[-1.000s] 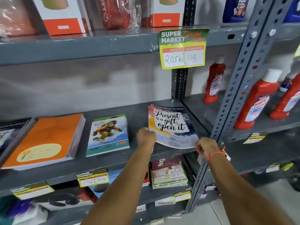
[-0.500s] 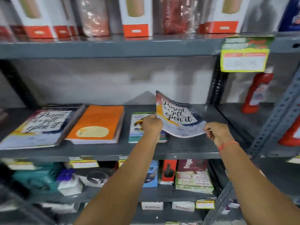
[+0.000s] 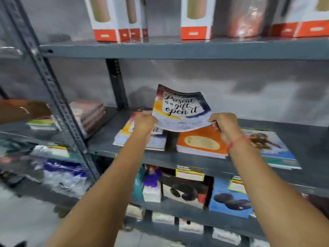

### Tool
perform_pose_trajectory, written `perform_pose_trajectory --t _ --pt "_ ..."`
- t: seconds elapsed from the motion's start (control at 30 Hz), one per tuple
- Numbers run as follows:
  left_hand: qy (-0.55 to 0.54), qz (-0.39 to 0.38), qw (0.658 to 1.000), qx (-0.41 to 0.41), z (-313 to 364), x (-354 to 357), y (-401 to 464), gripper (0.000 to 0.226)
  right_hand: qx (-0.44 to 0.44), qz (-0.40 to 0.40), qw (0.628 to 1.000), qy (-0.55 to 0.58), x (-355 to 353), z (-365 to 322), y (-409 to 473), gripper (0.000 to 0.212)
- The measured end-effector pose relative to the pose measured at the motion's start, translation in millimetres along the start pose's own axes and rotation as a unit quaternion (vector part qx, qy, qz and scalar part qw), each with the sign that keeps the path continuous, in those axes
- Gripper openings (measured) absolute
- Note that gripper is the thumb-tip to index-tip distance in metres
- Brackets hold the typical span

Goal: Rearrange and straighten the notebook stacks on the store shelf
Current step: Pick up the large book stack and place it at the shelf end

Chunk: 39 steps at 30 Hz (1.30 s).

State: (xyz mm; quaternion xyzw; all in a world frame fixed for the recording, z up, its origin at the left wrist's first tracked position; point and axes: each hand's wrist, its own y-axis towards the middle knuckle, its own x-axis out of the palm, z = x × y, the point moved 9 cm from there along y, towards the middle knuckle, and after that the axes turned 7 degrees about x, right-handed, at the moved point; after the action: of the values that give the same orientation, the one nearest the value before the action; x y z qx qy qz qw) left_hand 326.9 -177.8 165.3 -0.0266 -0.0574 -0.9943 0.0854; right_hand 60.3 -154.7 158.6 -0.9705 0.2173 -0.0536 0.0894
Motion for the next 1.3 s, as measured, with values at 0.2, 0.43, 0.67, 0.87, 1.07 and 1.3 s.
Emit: perform_pose_trajectory --t 0.2,0.43,0.67,0.87,1.07,1.3 --pt "0.021 -0.003 0.997 -0.081 -46 -113 66 0.021 0.023 -0.007 0.998 -0.061 112 54 -7 0.04" --pt "0.103 -0.075 0.989 -0.075 -86 -137 88 0.033 0.052 0.008 0.993 -0.103 150 108 7 0.037" --pt "0.132 -0.075 0.987 -0.055 -115 -141 82 0.033 0.041 0.051 0.989 -0.134 141 136 10 0.012" --pt "0.152 -0.041 0.987 -0.043 -122 -160 80 0.055 -0.015 0.036 0.99 -0.138 144 145 -9 0.053" --pt "0.035 0.022 0.999 -0.035 -131 -141 54 0.054 0.034 -0.004 0.999 -0.007 168 158 -16 0.06" --pt "0.015 0.043 0.999 -0.02 -136 -144 56 0.052 0.031 -0.031 0.999 -0.016 176 160 -20 0.059"
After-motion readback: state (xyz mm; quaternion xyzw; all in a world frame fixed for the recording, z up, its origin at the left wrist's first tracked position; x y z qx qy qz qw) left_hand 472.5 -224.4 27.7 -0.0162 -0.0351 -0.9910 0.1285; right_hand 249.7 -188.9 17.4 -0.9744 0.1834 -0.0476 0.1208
